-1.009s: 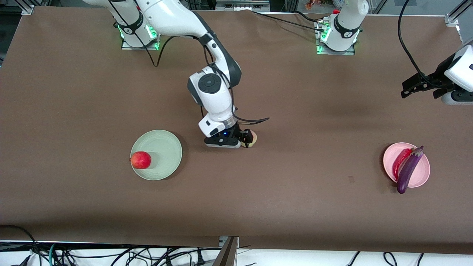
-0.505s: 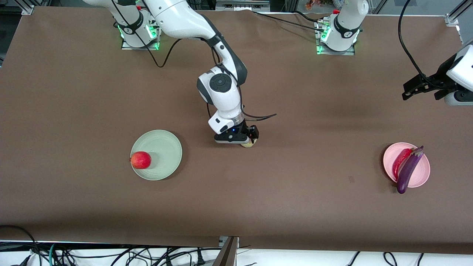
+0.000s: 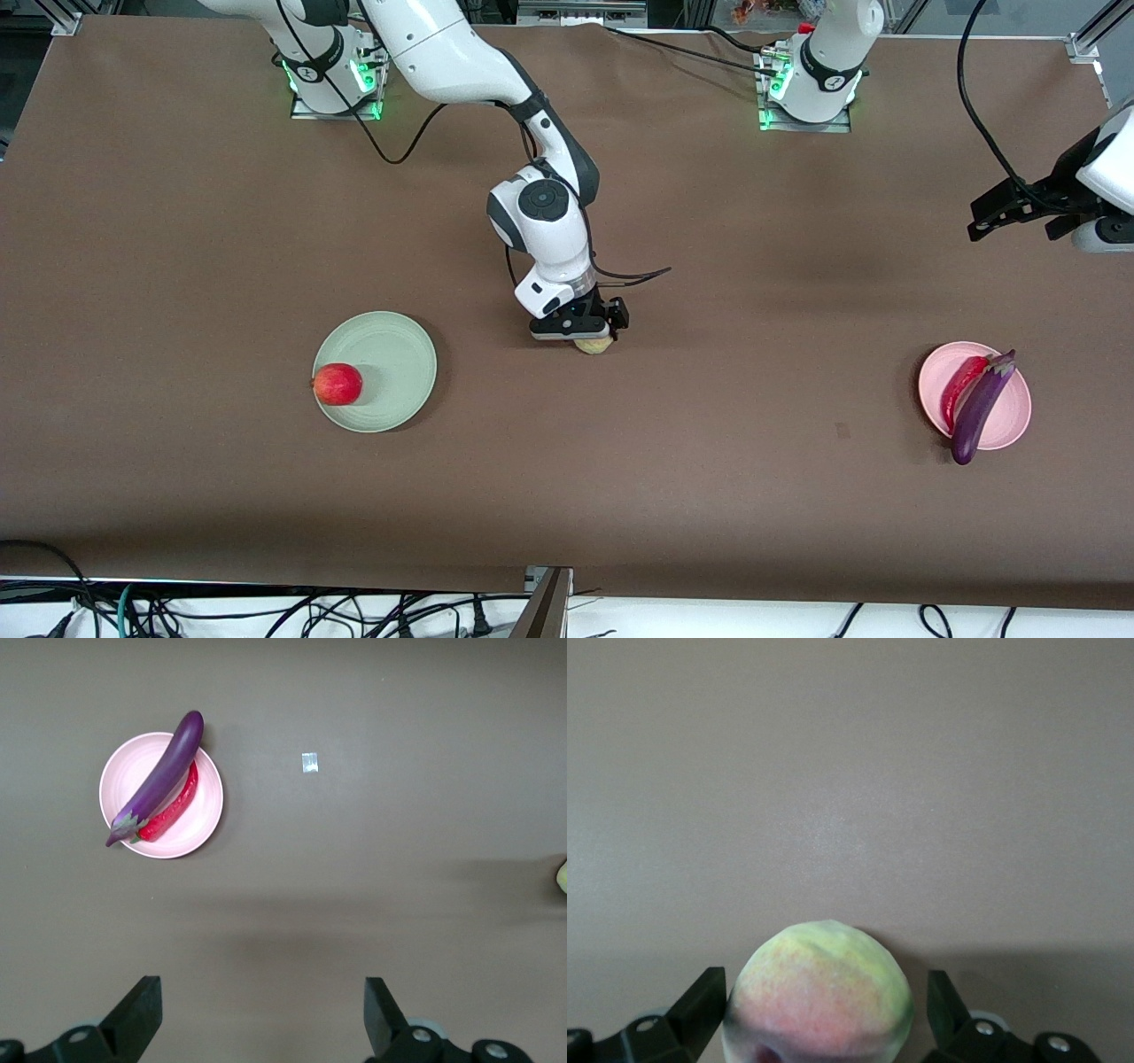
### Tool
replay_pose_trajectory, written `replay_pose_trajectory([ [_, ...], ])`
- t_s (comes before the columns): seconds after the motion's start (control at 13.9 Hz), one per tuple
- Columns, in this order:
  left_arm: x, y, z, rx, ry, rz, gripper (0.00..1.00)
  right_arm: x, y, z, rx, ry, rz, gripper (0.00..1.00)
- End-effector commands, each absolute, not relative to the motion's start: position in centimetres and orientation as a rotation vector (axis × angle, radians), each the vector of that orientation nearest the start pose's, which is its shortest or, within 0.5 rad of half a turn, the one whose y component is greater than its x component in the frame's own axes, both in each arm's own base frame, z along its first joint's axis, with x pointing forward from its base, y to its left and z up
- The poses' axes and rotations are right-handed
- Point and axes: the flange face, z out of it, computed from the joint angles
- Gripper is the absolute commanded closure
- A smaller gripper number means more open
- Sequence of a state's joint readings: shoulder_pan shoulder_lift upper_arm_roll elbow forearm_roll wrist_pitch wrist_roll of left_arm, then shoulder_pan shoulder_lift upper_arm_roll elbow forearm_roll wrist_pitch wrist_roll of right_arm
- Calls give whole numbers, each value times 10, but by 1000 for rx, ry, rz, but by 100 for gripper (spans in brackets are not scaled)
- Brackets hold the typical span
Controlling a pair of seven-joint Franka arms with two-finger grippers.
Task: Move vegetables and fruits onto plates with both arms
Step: 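Move the right gripper to the peach and grasp it, then carry the peach to the green plate and release it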
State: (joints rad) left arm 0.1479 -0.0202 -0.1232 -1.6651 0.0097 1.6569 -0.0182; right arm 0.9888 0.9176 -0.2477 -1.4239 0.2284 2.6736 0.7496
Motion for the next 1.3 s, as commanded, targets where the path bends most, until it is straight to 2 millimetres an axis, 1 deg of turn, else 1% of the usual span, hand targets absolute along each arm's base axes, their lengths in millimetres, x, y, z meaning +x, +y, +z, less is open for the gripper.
replay_pose_trajectory([
  [0.0, 562, 16, 616, -3111, -72, -45, 0, 532, 540, 192, -2890, 86, -447, 15],
  [0.07, 565, 14, 612, -3113, -70, -34, 0, 532, 540, 192, -2890, 82, -447, 40],
  [0.14, 566, 15, 612, -3113, -70, -34, 0, 532, 539, 191, -2891, 81, -446, 58],
  [0.22, 567, 17, 609, -3115, -63, -27, 0, 532, 539, 191, -2892, 80, -447, 68],
  [0.29, 568, 17, 608, -3114, -58, -26, 0, 533, 538, 193, -2894, 77, -448, 70],
  [0.36, 569, 16, 608, -3114, -55, -27, 0, 537, 537, 201, -2891, 76, -453, 71],
  [0.43, 569, 16, 607, -3116, -55, -27, 0, 541, 533, 214, -2900, 85, -440, 71],
  [0.5, 569, 17, 607, -3118, -60, -22, 0, 549, 523, 232, -2939, 97, -403, 70],
  [0.58, 569, 18, 606, -3118, -65, -20, 0, 559, 508, 253, -2986, 119, -367, 71],
  [0.65, 569, 18, 605, -3118, -74, -17, 0, 568, 490, 268, -3037, 120, -321, 70],
  [0.72, 569, 18, 605, -3117, -77, -17, 0, 580, 469, 283, -3070, 82, -277, 71],
  [0.79, 569, 18, 605, -3117, -77, -17, 0, 591, 450, 295, -3092, 33, -239, 70],
  [0.87, 569, 18, 604, -3117, -77, -12, 0, 602, 427, 301, -3115, 3, -193, 70],
  [1.08, 569, 18, 605, -3119, -79, -15, 0, 646, 330, 297, -3200, -155, -68, 71],
  [1.15, 569, 18, 605, -3119, -79, -15, 0, 658, 300, 293, -3207, -196, -38, 70],
  [1.23, 569, 18, 605, -3117, -79, -15, 0, 668, 273, 289, -3210, -196, -24, 71],
])
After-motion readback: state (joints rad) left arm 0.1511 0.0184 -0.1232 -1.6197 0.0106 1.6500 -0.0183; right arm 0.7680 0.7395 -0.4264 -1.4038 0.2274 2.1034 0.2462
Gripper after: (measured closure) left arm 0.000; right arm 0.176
